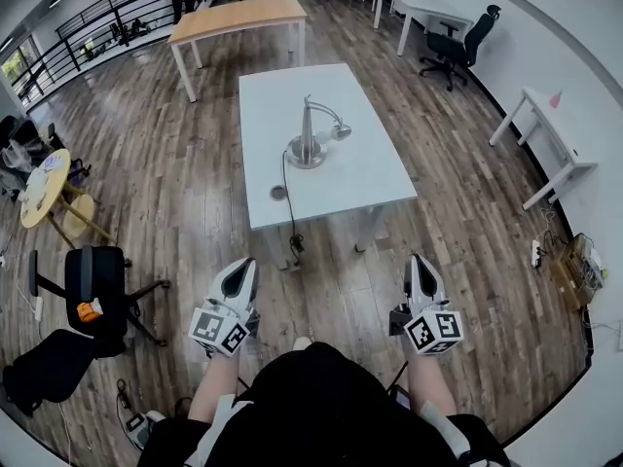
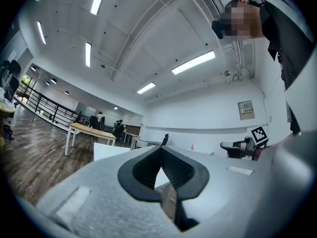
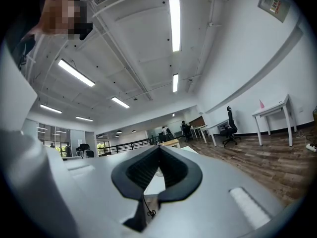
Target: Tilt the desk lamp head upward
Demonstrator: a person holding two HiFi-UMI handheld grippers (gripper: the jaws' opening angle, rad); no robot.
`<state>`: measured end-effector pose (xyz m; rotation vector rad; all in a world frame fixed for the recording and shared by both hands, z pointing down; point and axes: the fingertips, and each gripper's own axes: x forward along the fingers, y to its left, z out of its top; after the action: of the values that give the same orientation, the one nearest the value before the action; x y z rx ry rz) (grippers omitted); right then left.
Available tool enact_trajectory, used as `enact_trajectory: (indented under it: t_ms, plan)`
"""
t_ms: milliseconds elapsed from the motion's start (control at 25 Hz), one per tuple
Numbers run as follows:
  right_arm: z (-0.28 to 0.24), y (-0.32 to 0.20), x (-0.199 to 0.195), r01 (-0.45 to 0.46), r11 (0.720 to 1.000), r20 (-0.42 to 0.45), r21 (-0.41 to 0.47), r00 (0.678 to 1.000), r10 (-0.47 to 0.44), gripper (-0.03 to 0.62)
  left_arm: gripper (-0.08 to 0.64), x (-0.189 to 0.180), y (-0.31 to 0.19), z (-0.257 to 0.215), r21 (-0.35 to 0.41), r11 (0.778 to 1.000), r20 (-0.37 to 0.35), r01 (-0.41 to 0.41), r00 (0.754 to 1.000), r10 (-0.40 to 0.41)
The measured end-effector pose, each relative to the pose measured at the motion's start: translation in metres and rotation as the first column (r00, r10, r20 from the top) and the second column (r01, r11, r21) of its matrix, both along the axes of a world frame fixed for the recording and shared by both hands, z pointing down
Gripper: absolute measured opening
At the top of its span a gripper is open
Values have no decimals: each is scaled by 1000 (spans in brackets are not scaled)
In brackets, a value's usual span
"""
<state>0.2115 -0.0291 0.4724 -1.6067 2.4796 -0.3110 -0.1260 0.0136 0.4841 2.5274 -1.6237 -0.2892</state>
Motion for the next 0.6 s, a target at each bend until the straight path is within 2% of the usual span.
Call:
enact_trajectory:
  t_ms: [240,400,600]
  plan:
    - [8,-18,-2,-48,998,-3,-32,999,48,5,-2,-5,-39,4,-2,999,-6,-43,999,43]
    - [12,-35,2,-65,996,0,-57,998,65,5,-2,3,-59,8,-33,996,-3,-80,997,80]
    - [23,-74,-5,-26,997,-3,-75,1000,26,5,-2,7,-86,18,-30,997,3,-77,997,77]
